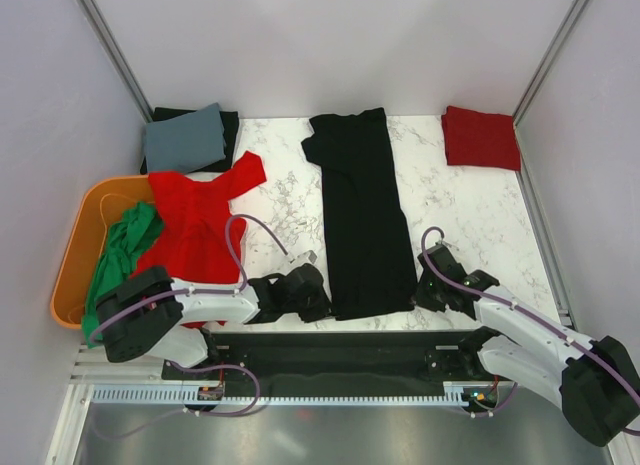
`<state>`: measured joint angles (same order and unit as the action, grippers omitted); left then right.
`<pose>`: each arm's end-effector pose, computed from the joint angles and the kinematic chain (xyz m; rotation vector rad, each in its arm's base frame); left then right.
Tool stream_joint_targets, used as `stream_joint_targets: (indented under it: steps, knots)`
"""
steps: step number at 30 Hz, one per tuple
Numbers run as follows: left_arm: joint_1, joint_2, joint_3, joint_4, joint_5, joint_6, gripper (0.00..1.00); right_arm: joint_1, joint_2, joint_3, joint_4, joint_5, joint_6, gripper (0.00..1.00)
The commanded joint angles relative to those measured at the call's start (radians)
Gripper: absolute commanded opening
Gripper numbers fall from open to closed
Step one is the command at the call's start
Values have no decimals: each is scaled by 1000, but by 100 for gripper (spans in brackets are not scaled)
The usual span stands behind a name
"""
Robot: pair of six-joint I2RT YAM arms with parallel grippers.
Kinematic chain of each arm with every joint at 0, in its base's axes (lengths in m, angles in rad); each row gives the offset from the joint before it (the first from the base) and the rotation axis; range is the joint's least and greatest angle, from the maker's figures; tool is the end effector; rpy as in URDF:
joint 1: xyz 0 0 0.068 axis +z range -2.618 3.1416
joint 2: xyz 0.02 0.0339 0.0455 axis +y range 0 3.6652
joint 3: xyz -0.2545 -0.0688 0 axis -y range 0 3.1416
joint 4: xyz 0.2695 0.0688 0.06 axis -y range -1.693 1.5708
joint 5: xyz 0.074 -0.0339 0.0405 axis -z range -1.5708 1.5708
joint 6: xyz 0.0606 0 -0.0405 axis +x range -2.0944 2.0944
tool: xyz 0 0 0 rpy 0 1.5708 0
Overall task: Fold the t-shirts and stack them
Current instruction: Fold the tshirt
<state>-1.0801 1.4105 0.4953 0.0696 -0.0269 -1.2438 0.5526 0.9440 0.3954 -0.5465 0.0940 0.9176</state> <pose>0.1336 -0.2466 0.0870 -0.2329 2.6720 -0.9193 0.1677 0.0967 0.1109 0.5215 2.6556 0.3456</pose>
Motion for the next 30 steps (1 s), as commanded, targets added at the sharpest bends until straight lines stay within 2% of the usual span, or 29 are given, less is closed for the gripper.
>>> stream_joint_targets:
  steps: [1,5,11,17,21,24,27,30]
  knots:
    - [-7,-78,32,-43,-53,-2,5,3,-10,42,-81,-20,-25,0]
    - [-7,-257,48,-227,-93,-2,2,3,-88,106,-168,-52,-29,0]
    - [-7,-484,63,-396,-87,-28,2,4,-137,180,-271,-144,-31,0]
    - [-7,-584,72,-496,-50,-92,2,35,-198,235,-363,-192,9,0]
    - [-7,-585,107,-534,-67,-68,2,41,-220,310,-409,-169,26,0]
    - [-6,-536,195,-611,-157,38,2,41,-173,365,-376,-125,3,0]
    - [14,-487,308,-672,-232,147,2,38,-62,448,-368,-57,-52,0]
    - [84,-423,399,-672,-219,240,2,38,59,543,-334,-14,-101,0]
